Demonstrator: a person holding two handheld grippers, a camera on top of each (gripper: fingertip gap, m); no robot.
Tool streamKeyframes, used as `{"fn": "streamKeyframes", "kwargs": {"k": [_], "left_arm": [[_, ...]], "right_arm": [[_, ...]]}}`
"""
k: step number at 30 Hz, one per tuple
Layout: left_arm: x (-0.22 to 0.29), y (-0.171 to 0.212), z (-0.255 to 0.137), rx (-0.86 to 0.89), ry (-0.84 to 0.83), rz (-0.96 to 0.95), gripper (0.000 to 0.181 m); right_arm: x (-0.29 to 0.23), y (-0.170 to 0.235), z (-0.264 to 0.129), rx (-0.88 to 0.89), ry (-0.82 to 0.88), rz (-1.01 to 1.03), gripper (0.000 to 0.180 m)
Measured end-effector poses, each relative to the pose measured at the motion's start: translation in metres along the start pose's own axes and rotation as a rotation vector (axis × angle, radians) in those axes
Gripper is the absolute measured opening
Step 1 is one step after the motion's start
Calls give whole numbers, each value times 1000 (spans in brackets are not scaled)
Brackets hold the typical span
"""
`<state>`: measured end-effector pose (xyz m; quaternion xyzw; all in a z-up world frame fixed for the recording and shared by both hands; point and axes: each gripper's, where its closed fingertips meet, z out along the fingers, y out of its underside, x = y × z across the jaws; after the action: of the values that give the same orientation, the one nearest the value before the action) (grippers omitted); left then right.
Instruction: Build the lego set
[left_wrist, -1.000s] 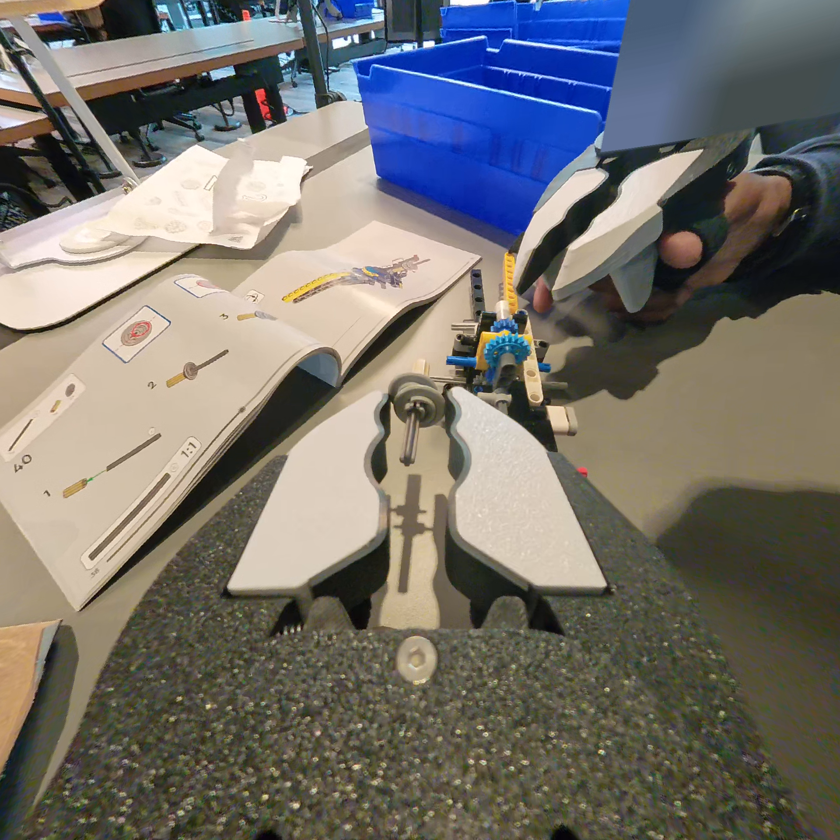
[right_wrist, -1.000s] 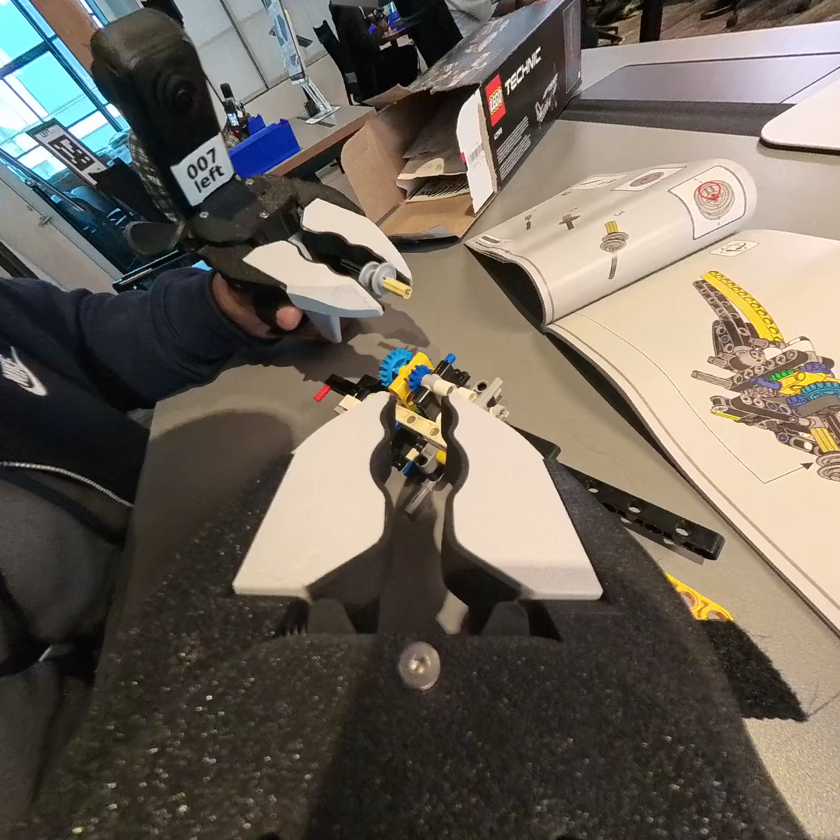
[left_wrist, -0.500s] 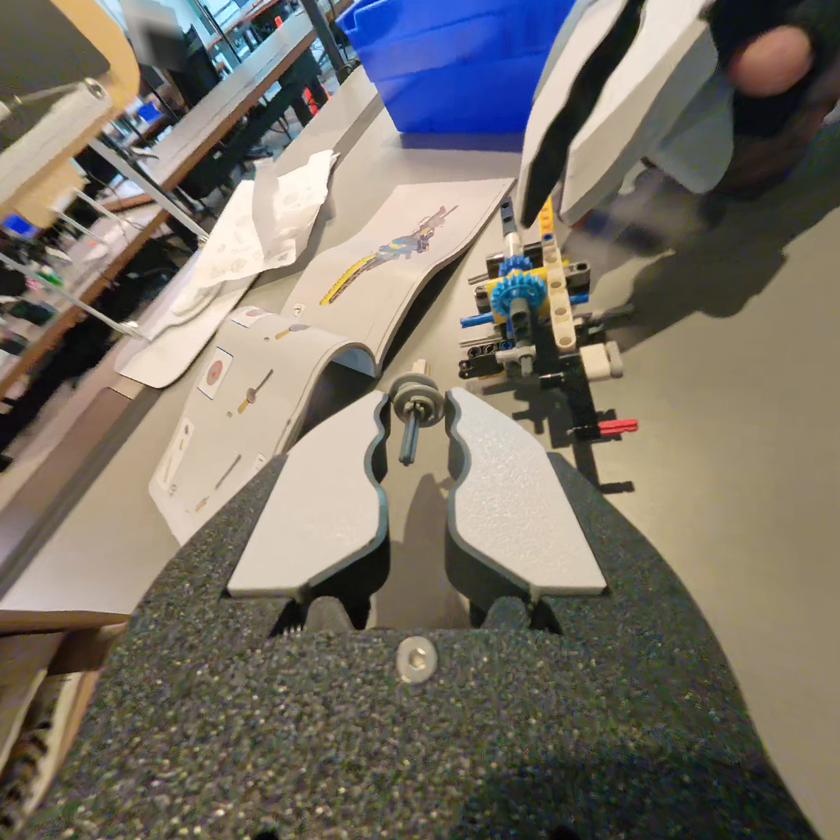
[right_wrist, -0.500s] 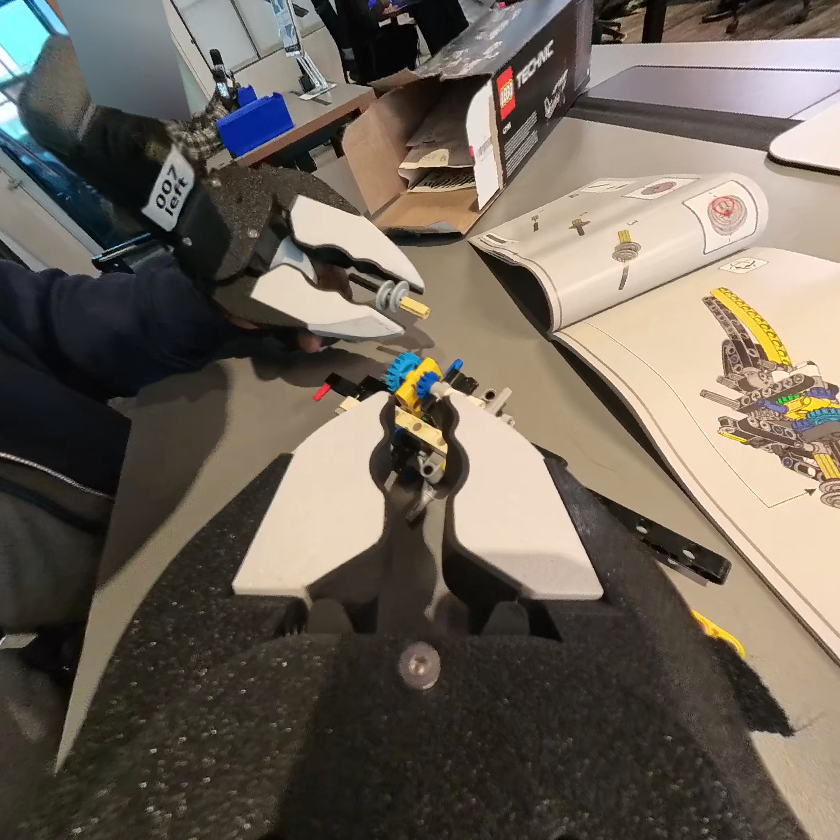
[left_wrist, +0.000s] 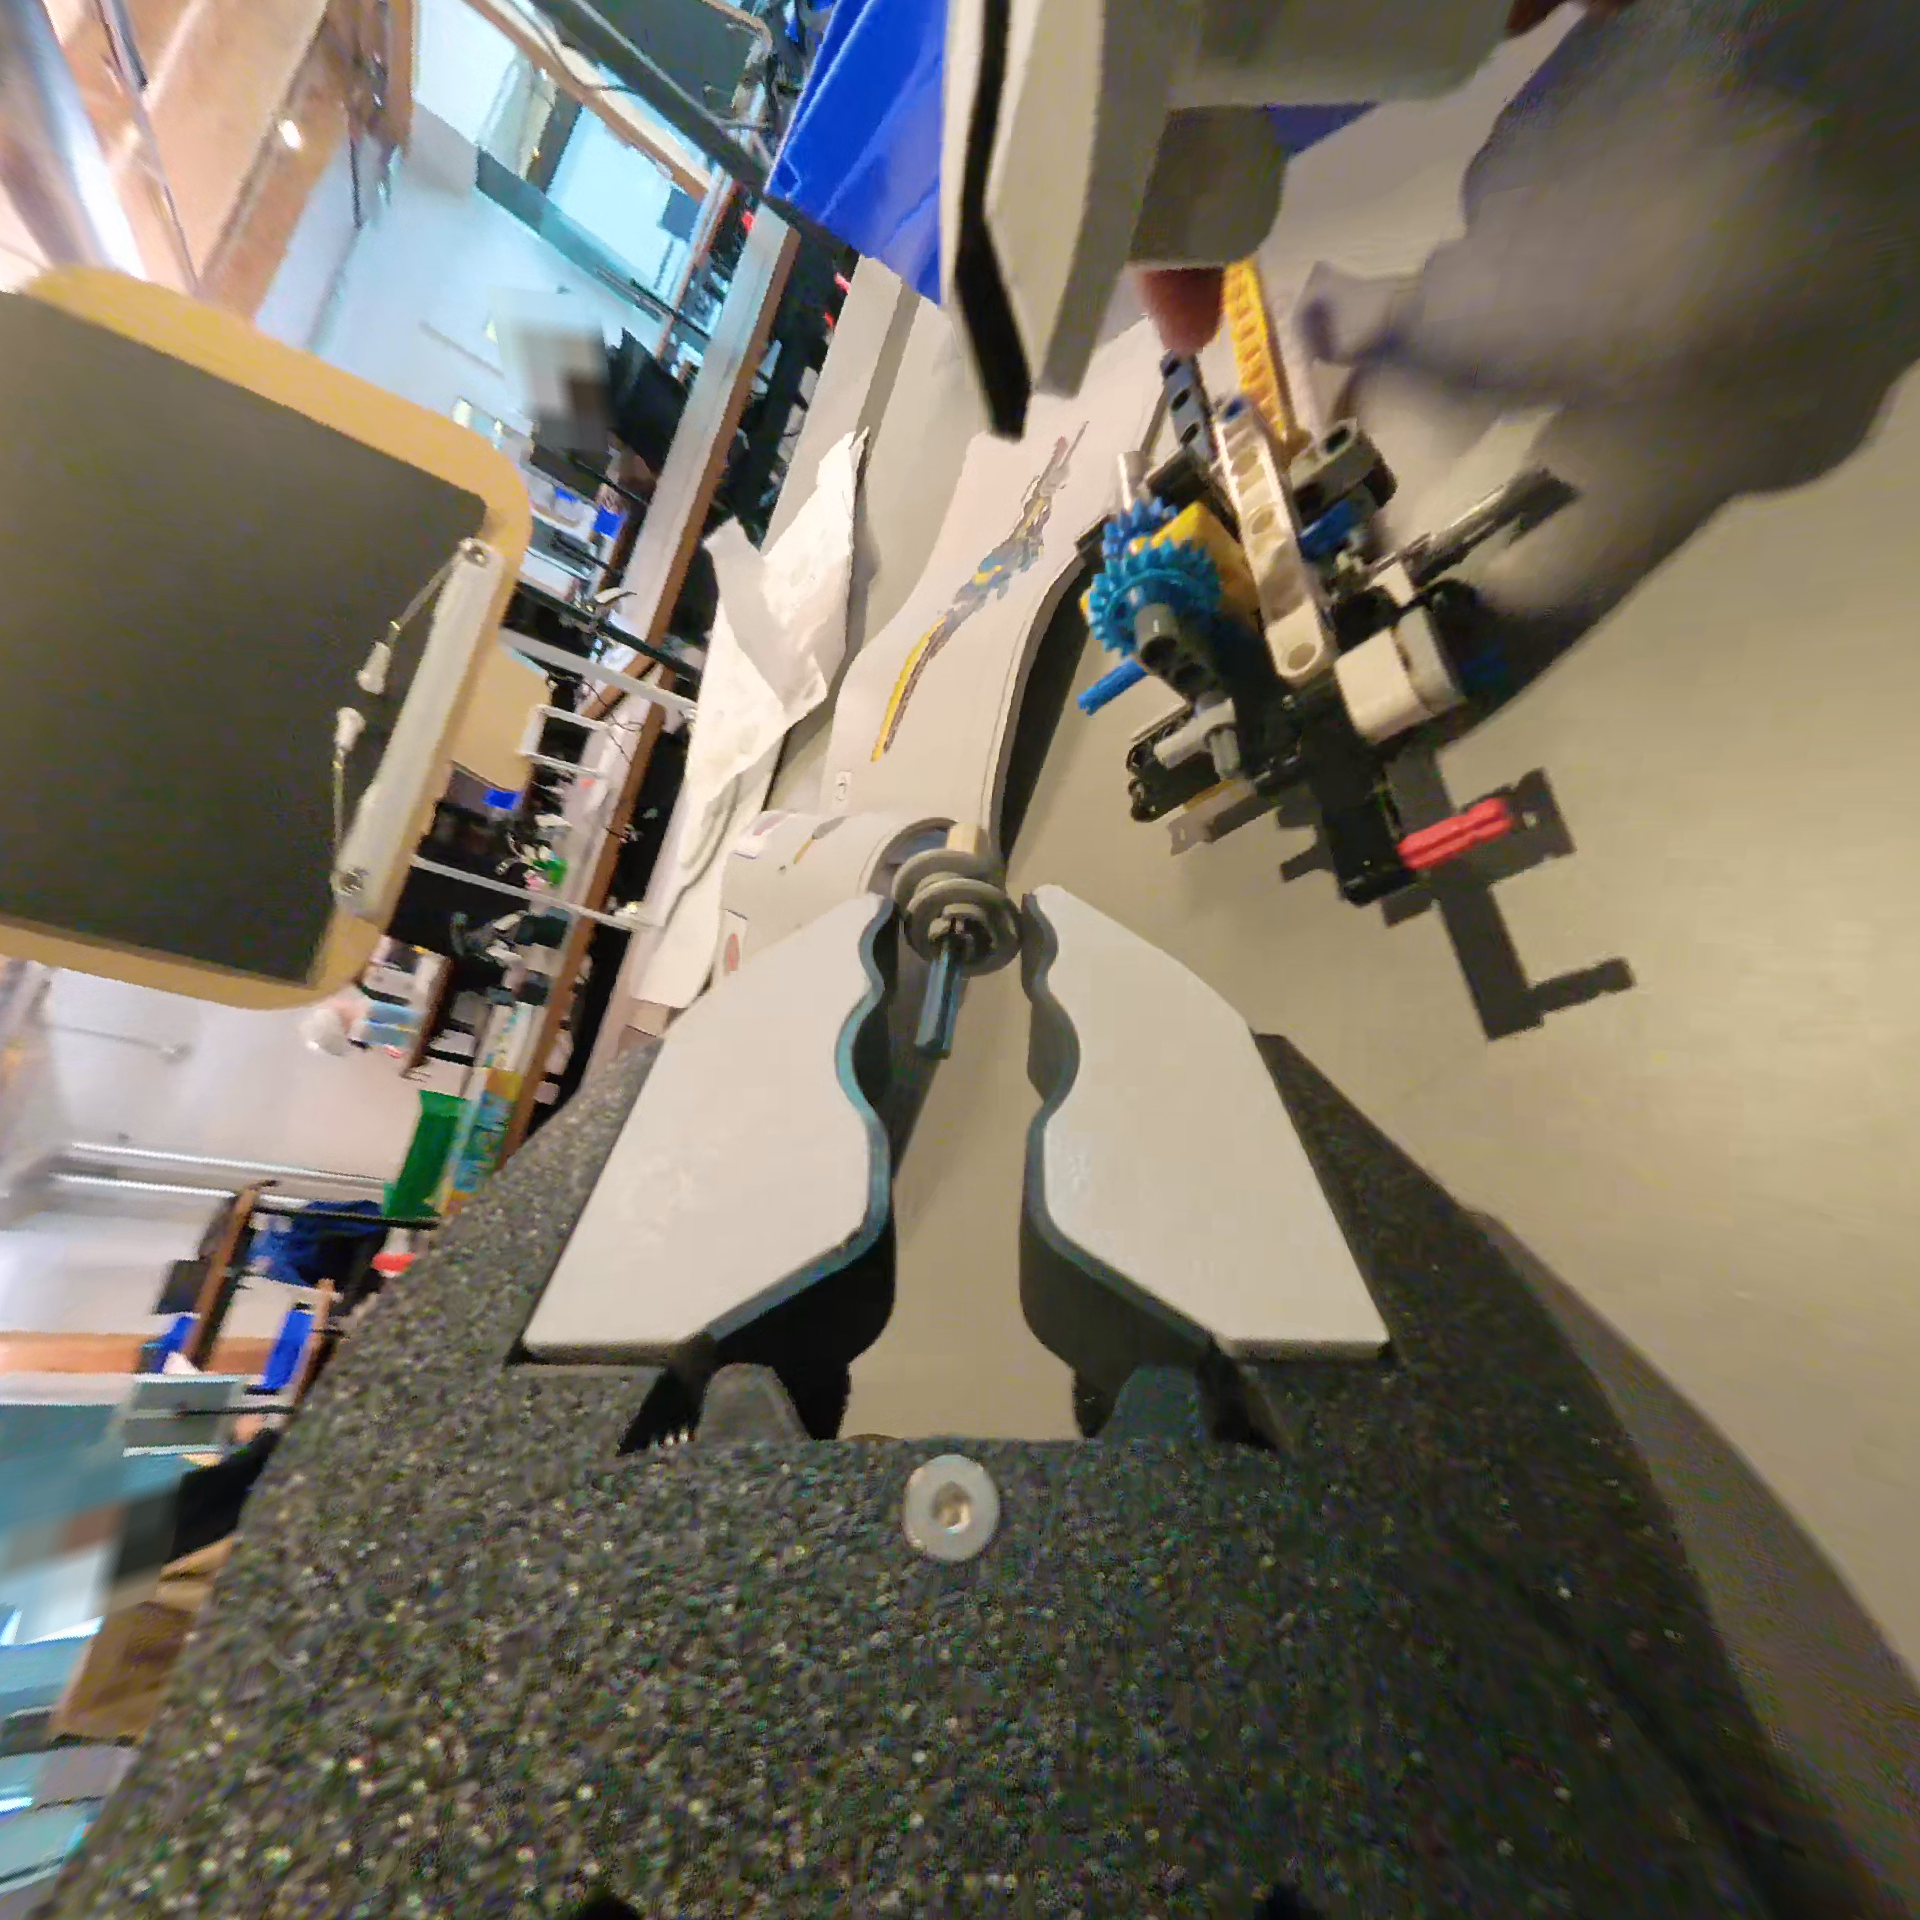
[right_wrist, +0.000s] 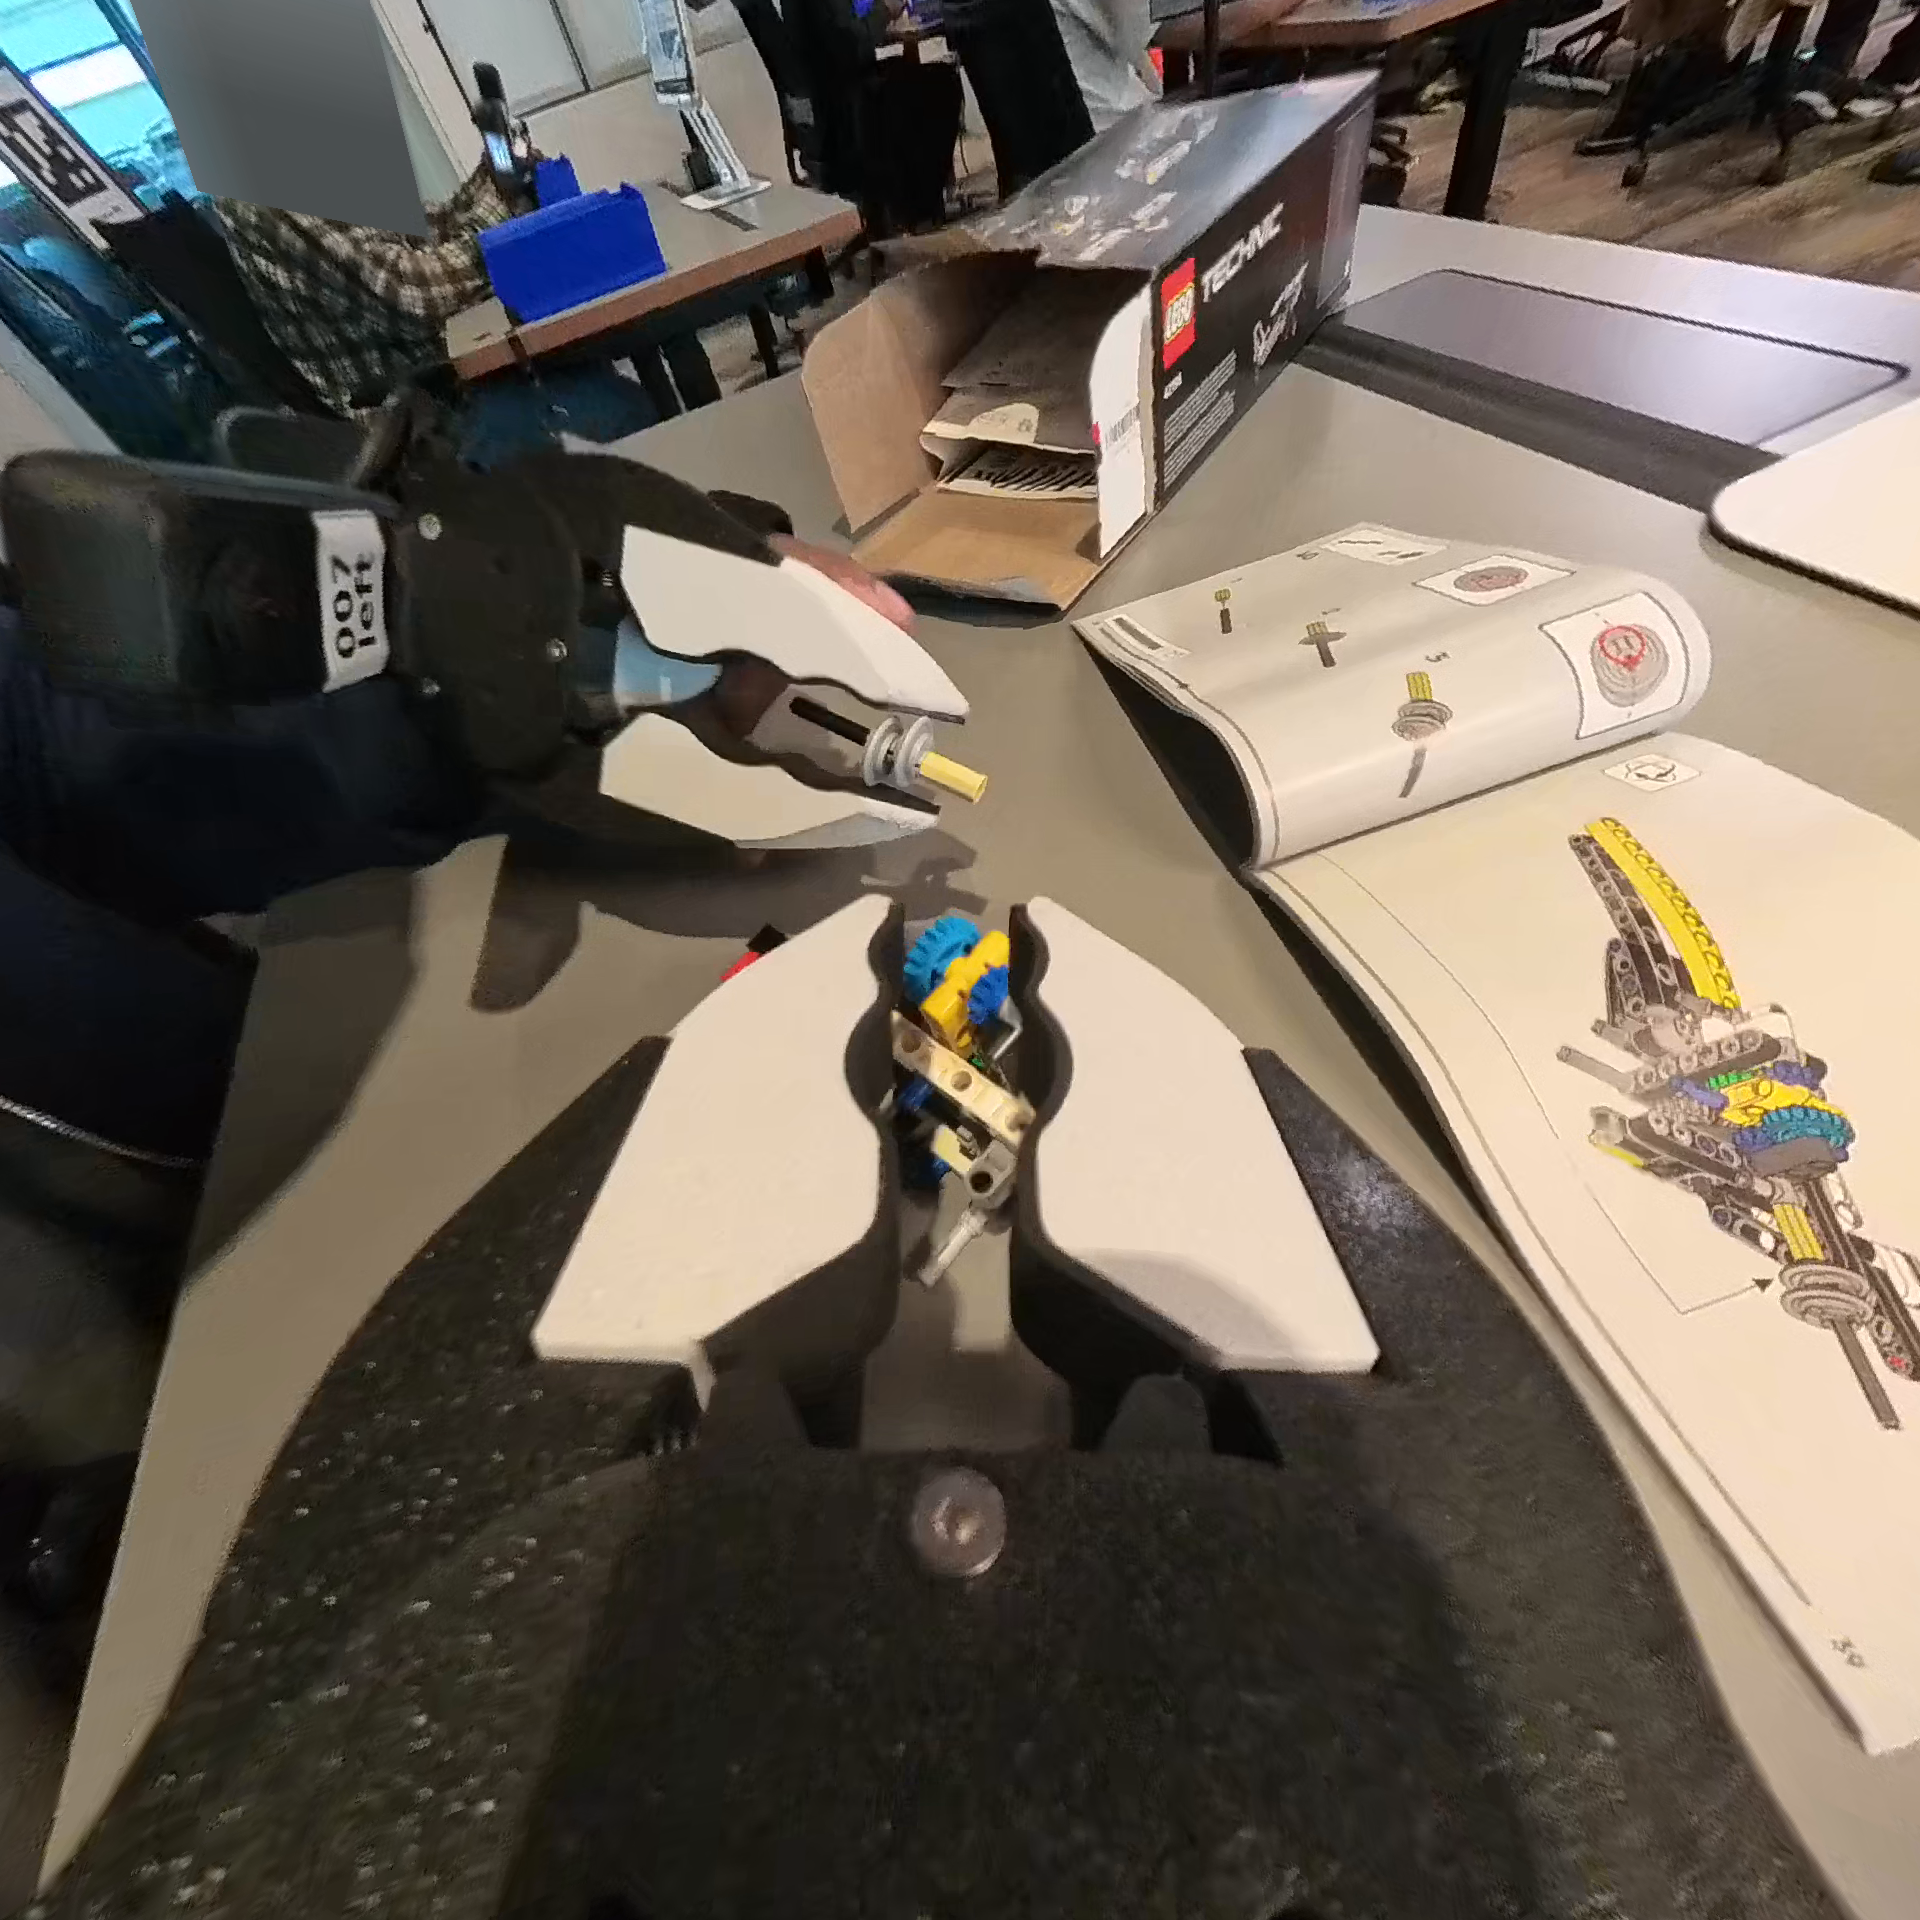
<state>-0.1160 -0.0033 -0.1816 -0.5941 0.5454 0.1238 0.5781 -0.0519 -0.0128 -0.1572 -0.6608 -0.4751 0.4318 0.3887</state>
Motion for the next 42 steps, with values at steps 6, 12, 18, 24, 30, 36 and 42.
{"fn": "streamKeyframes", "kwargs": {"k": [6,12,18,24,30,36,42], "left_arm": [[0,-10,-5,74,-19,104,23],[2,-19,-11,149,-15,157,22],[7,-25,-16,201,4,202,22],[14,-34,-20,253,25,229,22],[13,-33,-20,249,21,235,22],[1,-32,-20,246,-6,124,24],[-12,-29,-22,250,-11,-27,36]], "right_arm": [[-4,-13,22,-106,-48,-136,19],[-11,-7,43,-289,-180,-289,18],[-22,2,43,-358,-303,-343,13],[-32,11,43,-391,-367,-383,9],[-32,10,45,-379,-363,-417,9],[-33,-2,46,-286,-353,-418,7],[-27,-20,45,-150,-318,-421,7]]}}
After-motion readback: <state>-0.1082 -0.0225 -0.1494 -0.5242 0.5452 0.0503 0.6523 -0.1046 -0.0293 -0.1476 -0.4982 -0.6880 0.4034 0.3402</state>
